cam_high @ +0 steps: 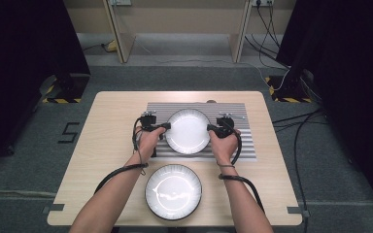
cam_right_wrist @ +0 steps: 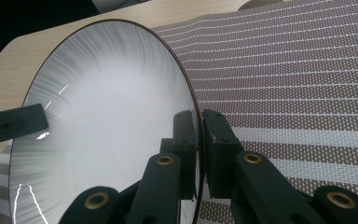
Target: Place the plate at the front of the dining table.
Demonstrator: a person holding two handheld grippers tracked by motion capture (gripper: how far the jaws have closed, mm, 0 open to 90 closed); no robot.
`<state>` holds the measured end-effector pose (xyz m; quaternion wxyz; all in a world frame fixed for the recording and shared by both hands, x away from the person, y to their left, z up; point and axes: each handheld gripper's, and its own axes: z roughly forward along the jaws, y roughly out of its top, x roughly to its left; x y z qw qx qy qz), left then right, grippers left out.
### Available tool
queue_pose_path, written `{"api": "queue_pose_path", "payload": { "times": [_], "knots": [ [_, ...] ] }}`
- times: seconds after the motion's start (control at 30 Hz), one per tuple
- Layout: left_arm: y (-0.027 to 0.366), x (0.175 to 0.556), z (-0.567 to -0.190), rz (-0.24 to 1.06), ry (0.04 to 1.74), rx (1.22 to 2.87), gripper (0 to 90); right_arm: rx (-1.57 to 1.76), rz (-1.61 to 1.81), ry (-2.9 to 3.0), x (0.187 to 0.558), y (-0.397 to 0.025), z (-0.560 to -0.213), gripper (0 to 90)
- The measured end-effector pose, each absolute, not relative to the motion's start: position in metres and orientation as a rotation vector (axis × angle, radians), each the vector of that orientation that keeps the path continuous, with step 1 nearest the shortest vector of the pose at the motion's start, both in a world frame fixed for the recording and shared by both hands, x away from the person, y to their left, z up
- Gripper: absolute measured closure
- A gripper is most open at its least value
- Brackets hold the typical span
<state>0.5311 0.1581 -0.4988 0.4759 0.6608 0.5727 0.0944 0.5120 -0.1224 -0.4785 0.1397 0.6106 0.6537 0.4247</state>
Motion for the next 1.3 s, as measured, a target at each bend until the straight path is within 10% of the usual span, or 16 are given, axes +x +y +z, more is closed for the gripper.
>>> {"api": "queue_pose_path", "payload": {
  "times": [1.3],
  "knots": [
    [0.173, 0.513, -0.486, 0.276, 1.308, 1.615, 39.4, 1.783, 1.196, 1.847, 0.501, -0.147, -0.478, 57.5]
  ]
}}
